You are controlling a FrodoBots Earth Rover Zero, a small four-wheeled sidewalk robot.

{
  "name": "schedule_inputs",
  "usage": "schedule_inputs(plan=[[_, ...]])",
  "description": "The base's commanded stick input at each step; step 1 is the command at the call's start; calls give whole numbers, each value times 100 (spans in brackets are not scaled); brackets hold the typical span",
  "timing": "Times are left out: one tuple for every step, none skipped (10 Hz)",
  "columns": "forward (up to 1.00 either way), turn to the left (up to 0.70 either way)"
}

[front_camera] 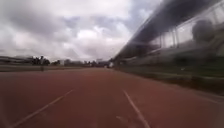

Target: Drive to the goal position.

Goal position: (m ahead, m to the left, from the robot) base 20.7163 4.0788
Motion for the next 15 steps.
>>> schedule_inputs(plan=[[70, 1], [70, 1], [70, 1], [70, 1], [70, 1], [70, 1], [70, 1], [70, 1], [70, 1], [70, 1], [70, 1], [70, 1], [70, 1], [70, 1], [70, 1]])
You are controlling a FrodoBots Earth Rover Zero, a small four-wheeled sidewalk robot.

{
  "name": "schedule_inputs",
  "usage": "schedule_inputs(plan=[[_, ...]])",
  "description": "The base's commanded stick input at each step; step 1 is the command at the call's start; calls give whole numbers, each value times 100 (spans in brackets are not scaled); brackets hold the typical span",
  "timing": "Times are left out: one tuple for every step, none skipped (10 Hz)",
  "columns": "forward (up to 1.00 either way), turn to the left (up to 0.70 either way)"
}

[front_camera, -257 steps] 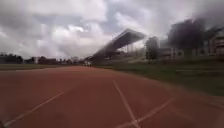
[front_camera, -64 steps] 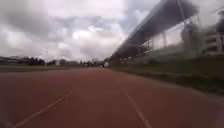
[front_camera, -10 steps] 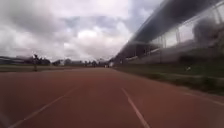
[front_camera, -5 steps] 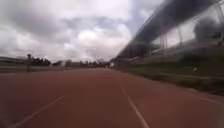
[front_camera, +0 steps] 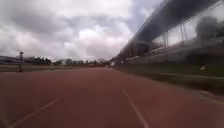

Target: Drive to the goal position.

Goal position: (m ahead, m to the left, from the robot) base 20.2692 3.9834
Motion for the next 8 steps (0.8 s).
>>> schedule_inputs(plan=[[70, 1], [70, 1], [70, 1], [70, 1], [70, 1], [70, 1], [70, 1], [70, 1]])
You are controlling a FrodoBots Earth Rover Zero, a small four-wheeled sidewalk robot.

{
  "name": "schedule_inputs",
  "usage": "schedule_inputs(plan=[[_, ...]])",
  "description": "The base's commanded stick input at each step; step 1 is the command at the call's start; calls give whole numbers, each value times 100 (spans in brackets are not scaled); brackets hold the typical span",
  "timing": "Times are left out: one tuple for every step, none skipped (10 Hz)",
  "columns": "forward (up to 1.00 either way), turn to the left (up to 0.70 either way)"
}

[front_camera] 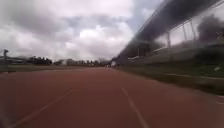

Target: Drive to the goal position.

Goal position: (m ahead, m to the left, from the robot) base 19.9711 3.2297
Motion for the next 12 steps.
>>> schedule_inputs(plan=[[70, 1], [70, 1], [70, 1], [70, 1], [70, 1], [70, 1], [70, 1], [70, 1], [70, 1], [70, 1], [70, 1], [70, 1]])
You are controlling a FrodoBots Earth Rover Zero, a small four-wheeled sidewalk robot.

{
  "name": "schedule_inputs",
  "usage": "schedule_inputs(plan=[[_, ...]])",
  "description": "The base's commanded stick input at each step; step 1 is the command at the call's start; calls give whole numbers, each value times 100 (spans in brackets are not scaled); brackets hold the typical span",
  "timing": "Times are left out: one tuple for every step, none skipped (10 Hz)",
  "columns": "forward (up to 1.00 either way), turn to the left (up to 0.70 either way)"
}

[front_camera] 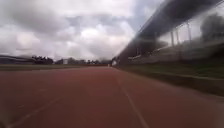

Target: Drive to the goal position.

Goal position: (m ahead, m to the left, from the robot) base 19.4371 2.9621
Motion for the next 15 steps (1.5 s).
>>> schedule_inputs(plan=[[70, 1], [70, 1], [70, 1], [70, 1], [70, 1], [70, 1], [70, 1], [70, 1], [70, 1], [70, 1], [70, 1], [70, 1], [70, 1], [70, 1], [70, 1]])
